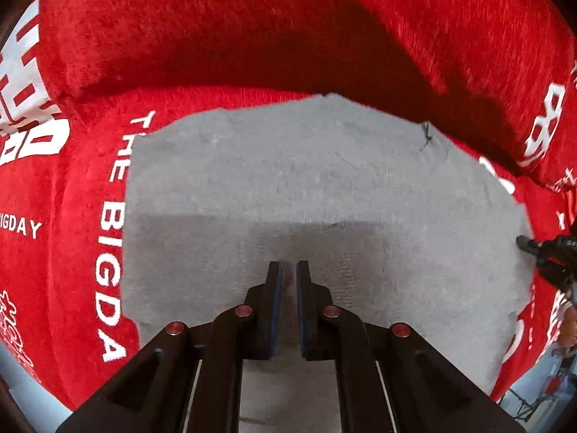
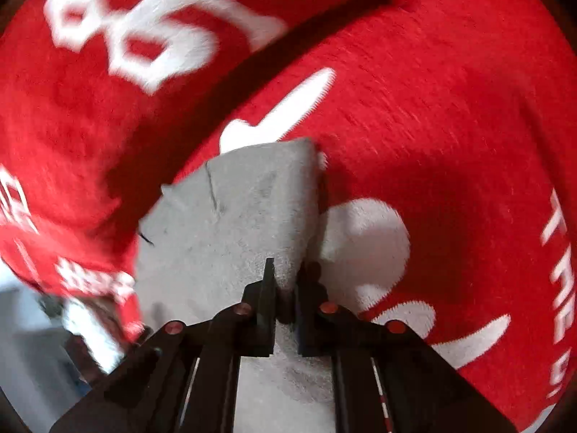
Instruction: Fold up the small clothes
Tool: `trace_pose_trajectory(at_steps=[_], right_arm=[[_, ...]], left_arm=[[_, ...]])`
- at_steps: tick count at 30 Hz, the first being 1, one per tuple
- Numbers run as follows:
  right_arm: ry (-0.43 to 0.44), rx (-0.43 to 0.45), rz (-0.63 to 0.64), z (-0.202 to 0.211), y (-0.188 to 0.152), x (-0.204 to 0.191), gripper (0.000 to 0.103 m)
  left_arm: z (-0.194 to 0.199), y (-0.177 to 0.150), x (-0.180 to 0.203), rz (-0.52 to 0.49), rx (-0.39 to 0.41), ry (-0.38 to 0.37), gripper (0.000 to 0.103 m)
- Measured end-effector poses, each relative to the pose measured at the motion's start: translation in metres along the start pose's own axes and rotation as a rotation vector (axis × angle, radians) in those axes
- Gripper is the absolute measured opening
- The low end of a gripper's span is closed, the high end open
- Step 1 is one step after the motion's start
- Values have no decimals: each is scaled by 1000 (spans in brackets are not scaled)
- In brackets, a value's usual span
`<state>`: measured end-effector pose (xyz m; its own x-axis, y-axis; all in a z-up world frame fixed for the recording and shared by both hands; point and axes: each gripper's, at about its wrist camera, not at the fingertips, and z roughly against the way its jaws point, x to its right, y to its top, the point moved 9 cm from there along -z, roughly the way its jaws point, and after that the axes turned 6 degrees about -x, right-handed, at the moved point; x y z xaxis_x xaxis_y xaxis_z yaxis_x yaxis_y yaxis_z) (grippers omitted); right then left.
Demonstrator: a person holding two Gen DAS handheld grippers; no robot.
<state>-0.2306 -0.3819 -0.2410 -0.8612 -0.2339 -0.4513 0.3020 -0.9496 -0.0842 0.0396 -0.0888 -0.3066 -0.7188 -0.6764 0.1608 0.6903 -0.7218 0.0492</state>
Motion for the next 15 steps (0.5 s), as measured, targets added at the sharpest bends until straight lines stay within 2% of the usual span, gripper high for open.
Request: trace_pose_trajectory(at_steps=[2, 4, 6, 7, 10, 15], right_arm=[[-107, 28, 113, 7, 1, -10, 8], [-177, 20, 152, 6, 2, 3, 8], [-227, -9, 148, -4, 4, 14, 9], [-209, 2, 133, -3, 6, 16, 9], [-257, 41, 86, 10, 6, 25, 13], [-333, 57, 36, 41, -8, 44, 13]], left_arm=[[-7, -3, 0, 2, -14, 13, 9], [-15, -8, -2, 5, -33, 19, 9], [-18, -10, -2, -8, -25, 15, 9], [-17, -10, -2, -17, -28, 18, 9], [-14, -11, -3, -40, -46, 29, 9], [-6, -16, -24, -14, -67, 67, 9]])
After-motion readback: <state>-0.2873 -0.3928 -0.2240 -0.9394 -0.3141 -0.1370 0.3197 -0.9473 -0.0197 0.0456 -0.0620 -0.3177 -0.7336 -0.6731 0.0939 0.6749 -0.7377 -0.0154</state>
